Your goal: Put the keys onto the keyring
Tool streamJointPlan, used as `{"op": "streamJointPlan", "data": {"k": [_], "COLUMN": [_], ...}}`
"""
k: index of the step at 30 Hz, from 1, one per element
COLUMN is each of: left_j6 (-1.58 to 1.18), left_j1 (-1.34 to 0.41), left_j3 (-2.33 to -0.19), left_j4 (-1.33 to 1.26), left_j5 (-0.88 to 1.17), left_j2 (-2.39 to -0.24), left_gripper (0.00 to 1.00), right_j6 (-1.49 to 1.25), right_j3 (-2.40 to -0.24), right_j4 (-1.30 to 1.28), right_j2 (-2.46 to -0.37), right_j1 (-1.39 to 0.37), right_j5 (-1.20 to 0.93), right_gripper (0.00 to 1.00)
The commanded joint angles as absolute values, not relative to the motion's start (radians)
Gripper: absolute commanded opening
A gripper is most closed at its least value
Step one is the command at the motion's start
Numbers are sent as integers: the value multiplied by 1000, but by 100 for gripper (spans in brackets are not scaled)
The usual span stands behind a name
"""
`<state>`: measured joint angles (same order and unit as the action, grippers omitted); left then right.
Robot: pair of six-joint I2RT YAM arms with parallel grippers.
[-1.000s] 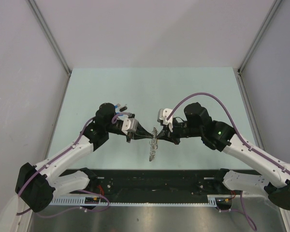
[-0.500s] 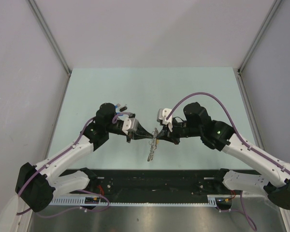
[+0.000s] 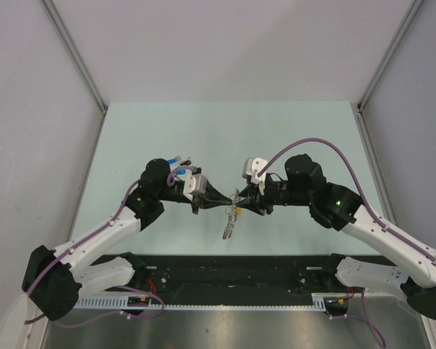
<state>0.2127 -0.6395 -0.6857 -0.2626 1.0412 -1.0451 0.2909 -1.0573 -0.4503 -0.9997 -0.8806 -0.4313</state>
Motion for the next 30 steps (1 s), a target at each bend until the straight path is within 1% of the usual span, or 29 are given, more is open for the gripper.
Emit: {"op": "streamJointPlan", "data": {"k": [1, 7, 10, 14, 18, 23, 30], "left_j6": [115, 101, 89, 78, 78, 77, 72], "left_j1": [-643, -640, -641, -640, -640, -640, -640], "left_j3": [-670, -660, -657, -655, -657, -658, -658], "left_j4": [-428, -449, -457, -469, -468, -466, -472], "left_j5": [1022, 971, 966, 969, 969, 976, 976], "left_j2": [-1008, -989, -988, -988, -992, -994, -996], "left_gripper": [0, 0, 0, 0, 0, 0, 0], "right_j6": [256, 221, 210, 209, 218, 230, 238], "right_j3": [-1068, -1032, -1012, -997, -993, -994, -991], "right_j4": [-419, -391, -365, -344, -331, -327, -325], "right_j2": [-951, -930, -927, -934, -937, -945, -953], "right_j1": [-885, -887, -885, -887, -887, -885, -885], "right_j5": [-380, -367, -370, -374, -367, -356, -364], "right_gripper": [36, 35, 32, 32, 28, 27, 20]}}
